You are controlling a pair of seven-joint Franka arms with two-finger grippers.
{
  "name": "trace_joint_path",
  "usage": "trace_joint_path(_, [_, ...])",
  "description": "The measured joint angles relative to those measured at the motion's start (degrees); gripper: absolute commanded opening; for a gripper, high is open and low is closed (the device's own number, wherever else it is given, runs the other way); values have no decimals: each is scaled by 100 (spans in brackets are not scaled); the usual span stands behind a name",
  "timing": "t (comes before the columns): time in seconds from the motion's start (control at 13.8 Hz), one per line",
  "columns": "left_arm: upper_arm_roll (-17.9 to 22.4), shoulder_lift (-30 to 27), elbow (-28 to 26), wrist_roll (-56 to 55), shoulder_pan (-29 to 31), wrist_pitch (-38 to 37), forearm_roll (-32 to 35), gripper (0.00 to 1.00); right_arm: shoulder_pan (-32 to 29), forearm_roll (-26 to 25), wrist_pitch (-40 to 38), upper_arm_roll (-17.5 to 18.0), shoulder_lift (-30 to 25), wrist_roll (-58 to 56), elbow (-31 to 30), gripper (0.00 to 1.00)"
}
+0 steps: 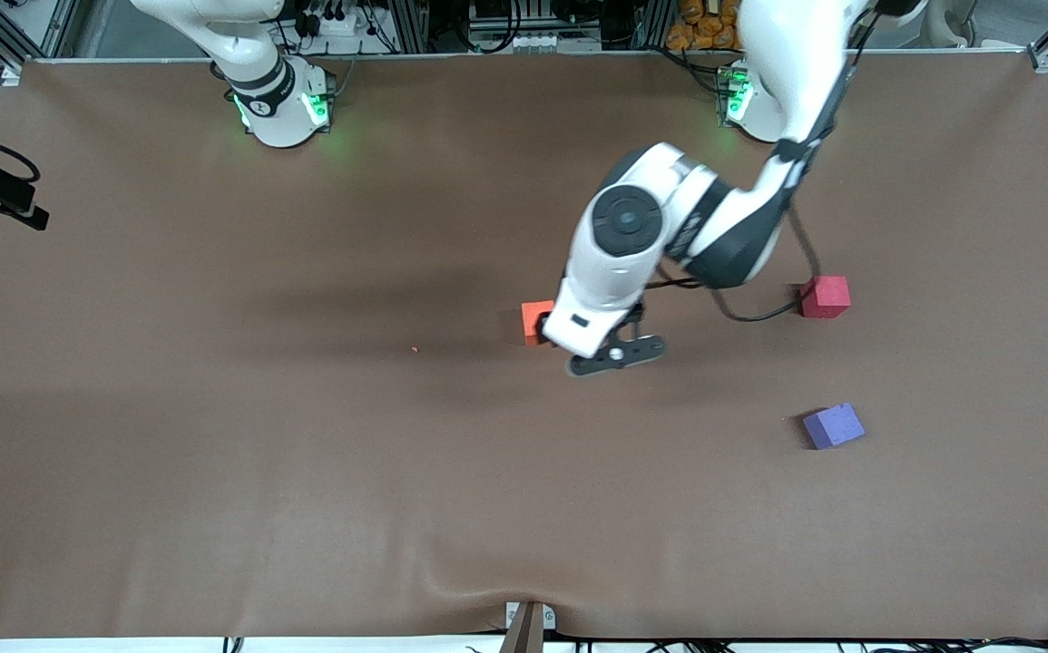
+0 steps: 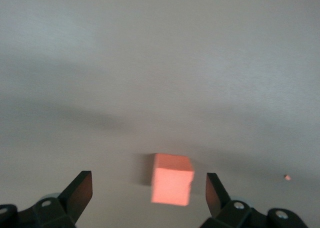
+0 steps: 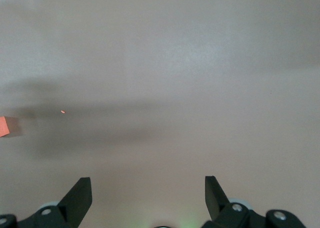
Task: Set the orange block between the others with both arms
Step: 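Reach the left gripper over the orange cube in the middle, then close the left gripper on the orange cube and lift it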
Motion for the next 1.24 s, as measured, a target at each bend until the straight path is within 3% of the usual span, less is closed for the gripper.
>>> trace_joint_path(0.29, [16, 470, 51, -147, -303, 233, 17, 100, -12, -6, 0, -9, 7, 5, 97, 100])
trace_joint_path(0.65, [18, 659, 10, -145, -557, 214, 269, 100, -12, -8, -1, -1, 8, 5, 116, 100])
trace_joint_path(0.94, [19, 667, -285, -138, -577, 291, 278, 100, -11, -8, -1, 35, 11, 5, 116, 100])
trace_joint_path(1.24, [8, 668, -704, -189, -582, 905, 278, 100, -11, -10, -1, 35, 12, 5, 117, 100])
